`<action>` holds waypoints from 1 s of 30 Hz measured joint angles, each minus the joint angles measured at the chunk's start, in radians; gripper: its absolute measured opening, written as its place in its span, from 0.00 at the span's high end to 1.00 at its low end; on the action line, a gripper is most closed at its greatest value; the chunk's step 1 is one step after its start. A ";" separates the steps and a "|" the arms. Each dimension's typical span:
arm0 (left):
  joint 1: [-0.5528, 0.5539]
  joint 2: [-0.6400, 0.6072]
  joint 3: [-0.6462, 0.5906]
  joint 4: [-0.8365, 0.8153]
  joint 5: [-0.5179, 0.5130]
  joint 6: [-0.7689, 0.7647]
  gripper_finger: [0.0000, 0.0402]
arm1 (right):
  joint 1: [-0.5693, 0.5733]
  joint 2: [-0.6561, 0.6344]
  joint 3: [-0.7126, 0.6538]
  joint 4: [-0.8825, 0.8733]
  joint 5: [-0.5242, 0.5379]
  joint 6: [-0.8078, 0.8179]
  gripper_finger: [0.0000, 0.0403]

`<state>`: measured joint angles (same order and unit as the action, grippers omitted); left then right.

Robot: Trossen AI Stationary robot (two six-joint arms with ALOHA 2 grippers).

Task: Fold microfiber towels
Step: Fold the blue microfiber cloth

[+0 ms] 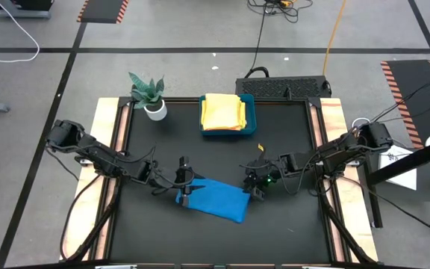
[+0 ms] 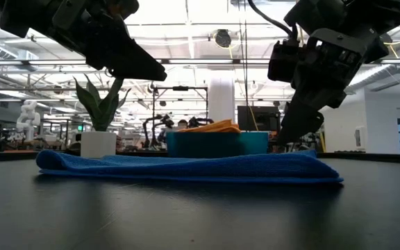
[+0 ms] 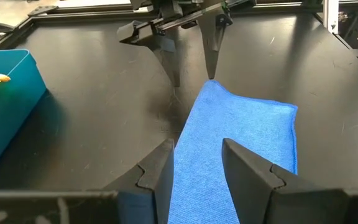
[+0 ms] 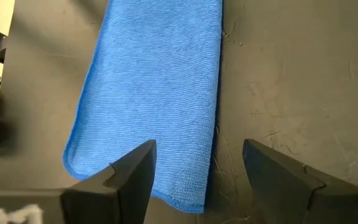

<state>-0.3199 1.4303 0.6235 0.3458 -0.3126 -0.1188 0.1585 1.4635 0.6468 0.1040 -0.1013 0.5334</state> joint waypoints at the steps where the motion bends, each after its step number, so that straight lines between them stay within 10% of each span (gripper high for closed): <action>1: 0.000 0.000 0.000 0.000 0.000 0.000 0.66 | 0.000 0.000 0.000 0.000 0.000 0.000 0.42; 30: 0.000 0.041 0.001 0.089 0.038 -0.001 0.66 | 0.000 0.018 0.001 -0.118 -0.082 0.130 0.42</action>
<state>-0.3202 1.4716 0.6243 0.4349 -0.2750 -0.1200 0.1585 1.4813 0.6476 -0.0137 -0.1830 0.6634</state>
